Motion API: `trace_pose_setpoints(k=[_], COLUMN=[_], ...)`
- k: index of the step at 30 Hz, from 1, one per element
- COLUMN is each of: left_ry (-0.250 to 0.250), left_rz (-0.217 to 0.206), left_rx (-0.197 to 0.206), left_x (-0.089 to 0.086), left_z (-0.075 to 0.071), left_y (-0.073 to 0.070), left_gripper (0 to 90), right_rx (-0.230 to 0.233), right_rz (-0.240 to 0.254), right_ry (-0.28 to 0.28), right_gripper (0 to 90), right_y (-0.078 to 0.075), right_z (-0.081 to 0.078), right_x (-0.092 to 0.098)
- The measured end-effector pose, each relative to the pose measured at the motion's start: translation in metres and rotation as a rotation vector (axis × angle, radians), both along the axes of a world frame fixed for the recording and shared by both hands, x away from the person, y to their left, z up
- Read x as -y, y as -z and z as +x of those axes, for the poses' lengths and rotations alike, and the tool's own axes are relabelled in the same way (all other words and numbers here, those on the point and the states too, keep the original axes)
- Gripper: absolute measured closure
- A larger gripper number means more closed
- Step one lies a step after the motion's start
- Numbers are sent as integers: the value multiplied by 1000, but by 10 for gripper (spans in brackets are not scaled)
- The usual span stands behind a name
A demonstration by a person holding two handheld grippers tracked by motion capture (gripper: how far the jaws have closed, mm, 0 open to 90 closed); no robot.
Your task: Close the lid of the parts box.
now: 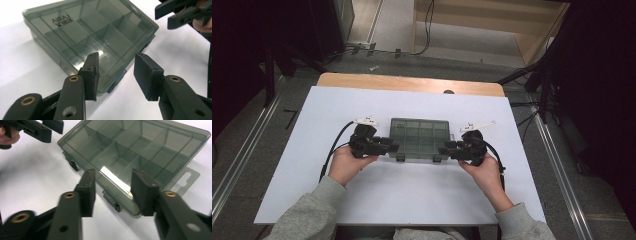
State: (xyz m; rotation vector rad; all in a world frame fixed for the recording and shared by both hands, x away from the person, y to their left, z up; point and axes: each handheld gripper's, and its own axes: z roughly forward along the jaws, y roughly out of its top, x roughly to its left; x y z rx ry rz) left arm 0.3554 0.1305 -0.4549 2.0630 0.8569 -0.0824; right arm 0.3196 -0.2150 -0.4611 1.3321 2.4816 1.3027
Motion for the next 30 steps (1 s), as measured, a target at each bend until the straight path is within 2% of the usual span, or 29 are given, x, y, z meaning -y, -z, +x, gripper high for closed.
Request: trace_pose_setpoints(k=[7, 10, 14, 18, 30], left_ry=[-4, -2, 8, 16, 13], left_rz=[-18, -24, -39, -46, -42], left_rx=[4, -1, 20, 27, 50], left_x=[-8, -12, -17, -21, -35], left_z=[-7, -13, -22, -29, -47], left_y=[-5, -7, -8, -7, -4], left_gripper=[478, 454, 448, 403, 371], right_rx=[16, 17, 22, 29, 29], right_rz=[24, 39, 53, 77, 80], right_ry=[-31, -47, -66, -71, -91], right_gripper=[403, 402, 399, 372, 314], right_y=[-2, -3, -3, -1, 4], right_z=[-9, -14, -20, -25, -41], right_x=[-3, -3, -2, 0, 4])
